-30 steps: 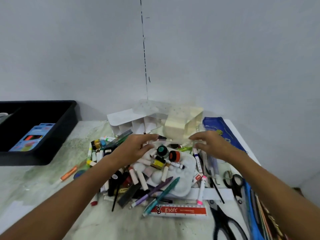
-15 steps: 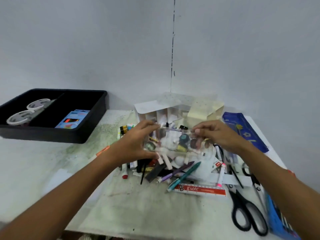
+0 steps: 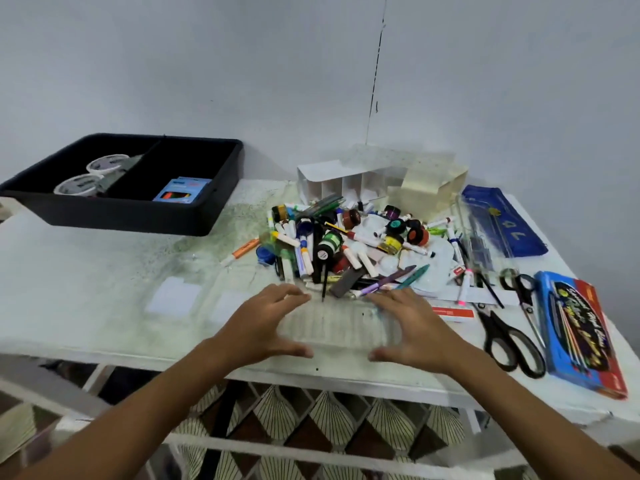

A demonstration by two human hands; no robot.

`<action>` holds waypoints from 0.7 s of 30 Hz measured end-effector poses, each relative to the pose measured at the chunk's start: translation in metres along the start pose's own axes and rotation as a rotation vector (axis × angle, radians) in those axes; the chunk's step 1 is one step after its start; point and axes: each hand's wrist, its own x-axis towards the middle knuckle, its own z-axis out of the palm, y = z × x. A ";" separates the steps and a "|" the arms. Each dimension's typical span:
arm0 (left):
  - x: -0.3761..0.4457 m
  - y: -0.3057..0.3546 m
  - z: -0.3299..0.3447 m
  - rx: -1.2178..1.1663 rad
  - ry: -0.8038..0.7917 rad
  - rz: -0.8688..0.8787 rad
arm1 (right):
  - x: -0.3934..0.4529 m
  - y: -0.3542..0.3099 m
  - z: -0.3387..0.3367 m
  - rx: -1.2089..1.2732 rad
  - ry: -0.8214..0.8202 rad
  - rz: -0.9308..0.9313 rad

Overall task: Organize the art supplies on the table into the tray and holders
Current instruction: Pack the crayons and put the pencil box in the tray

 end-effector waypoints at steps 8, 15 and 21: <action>-0.009 0.006 0.021 0.227 0.001 0.061 | -0.019 0.005 0.008 -0.106 0.000 0.029; 0.037 0.017 0.009 0.149 0.238 0.075 | 0.012 0.005 -0.008 0.118 0.412 0.056; 0.115 0.011 0.015 0.208 0.168 0.088 | 0.057 -0.009 -0.016 0.004 0.458 0.199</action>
